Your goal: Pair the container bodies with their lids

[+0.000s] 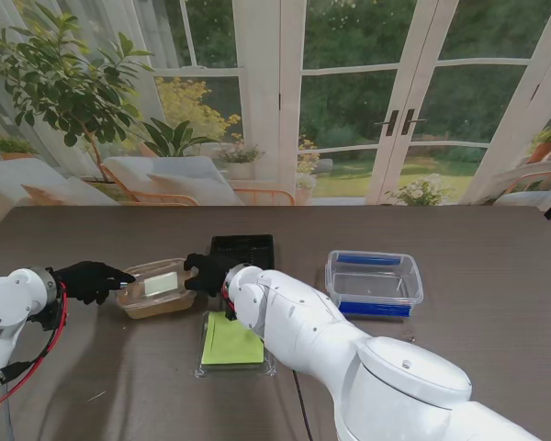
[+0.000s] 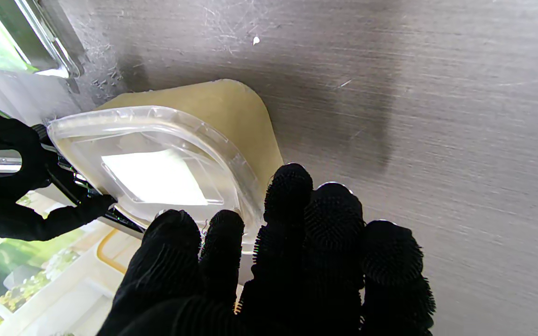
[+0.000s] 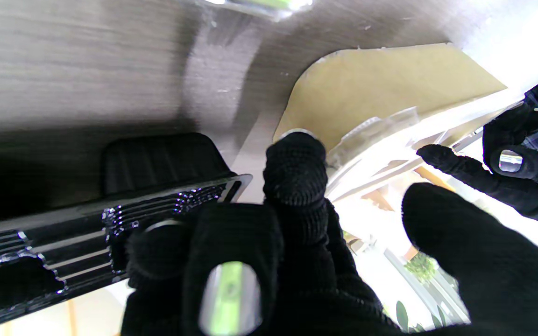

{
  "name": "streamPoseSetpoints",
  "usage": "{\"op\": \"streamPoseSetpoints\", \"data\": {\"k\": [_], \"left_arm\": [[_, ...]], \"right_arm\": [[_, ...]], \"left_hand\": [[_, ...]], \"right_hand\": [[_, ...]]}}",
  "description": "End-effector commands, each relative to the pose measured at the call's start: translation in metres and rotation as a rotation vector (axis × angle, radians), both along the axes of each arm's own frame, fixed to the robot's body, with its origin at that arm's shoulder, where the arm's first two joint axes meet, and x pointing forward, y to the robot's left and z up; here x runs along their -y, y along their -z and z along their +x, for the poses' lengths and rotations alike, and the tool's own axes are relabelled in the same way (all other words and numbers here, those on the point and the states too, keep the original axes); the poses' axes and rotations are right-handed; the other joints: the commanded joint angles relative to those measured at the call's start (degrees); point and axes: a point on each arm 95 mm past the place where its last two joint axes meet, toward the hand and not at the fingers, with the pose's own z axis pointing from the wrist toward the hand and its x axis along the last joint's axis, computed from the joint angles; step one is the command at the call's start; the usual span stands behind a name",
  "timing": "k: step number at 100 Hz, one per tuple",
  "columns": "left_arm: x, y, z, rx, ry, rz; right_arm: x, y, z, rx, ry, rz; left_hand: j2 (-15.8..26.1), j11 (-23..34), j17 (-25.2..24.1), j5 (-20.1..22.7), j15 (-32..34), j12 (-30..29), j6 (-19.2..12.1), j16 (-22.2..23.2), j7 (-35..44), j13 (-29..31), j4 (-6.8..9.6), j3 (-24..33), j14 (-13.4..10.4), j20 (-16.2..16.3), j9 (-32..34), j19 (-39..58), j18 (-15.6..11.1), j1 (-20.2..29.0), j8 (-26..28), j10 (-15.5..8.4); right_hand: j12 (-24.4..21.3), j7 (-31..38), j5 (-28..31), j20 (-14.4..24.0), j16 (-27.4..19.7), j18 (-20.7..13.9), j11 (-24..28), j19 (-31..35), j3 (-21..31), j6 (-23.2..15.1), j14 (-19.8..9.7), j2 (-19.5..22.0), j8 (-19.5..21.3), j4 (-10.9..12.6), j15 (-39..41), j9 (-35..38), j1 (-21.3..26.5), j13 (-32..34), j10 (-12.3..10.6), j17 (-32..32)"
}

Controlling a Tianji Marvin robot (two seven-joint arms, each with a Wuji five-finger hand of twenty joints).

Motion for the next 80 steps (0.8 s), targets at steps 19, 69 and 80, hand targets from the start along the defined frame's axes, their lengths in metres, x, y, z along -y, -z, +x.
{"op": "streamPoseSetpoints", "data": {"k": [19,69,80], "left_arm": [[0.003,-0.003,-0.002,0.012,-0.015,-0.027],[0.011,-0.01,-0.007,0.093,-0.039,-0.062],[0.018,-0.014,-0.009,0.143,-0.021,-0.059]], "right_arm": [[-0.006,-0.004,-0.001,0.001,-0.011,0.013],[0.001,-0.014,0.009,0.029,0.024,0.042],[0.005,-0.016,0.012,0.042,0.034,0.051]], "left_hand": [[0.78,0.67,-0.38,1.17,0.65,0.31,5.85,0.39,0.95,0.94,1.92,0.07,0.75,0.02,-0.06,0.91,1.31,-1.0,0.56,1.58],[0.01,-0.41,-1.07,3.02,-0.17,0.0,4.81,0.26,1.62,-0.34,1.86,-0.09,0.62,0.07,-1.41,0.39,1.21,-1.73,0.78,1.51],[-0.53,-4.69,-2.93,4.56,-3.24,-3.14,4.35,-0.23,2.32,-2.91,1.86,-0.03,0.41,-0.35,-3.32,-1.45,0.46,-2.37,1.13,1.75]], "right_hand": [[-0.52,1.64,0.58,-1.06,-0.41,0.53,0.36,1.38,-0.6,0.45,-3.18,1.56,0.81,-0.34,1.12,-0.29,-1.71,1.19,3.26,31.91],[-0.51,1.46,1.23,-1.07,-0.39,0.76,0.39,1.48,-0.48,-0.13,-3.05,1.49,0.77,-0.34,1.18,-0.15,-1.73,1.19,3.37,31.9],[-0.51,1.32,1.43,-1.07,-0.41,0.79,0.39,1.48,-0.52,-0.24,-2.78,1.46,0.72,-0.36,1.17,-0.15,-1.69,1.18,3.37,31.9]]}}
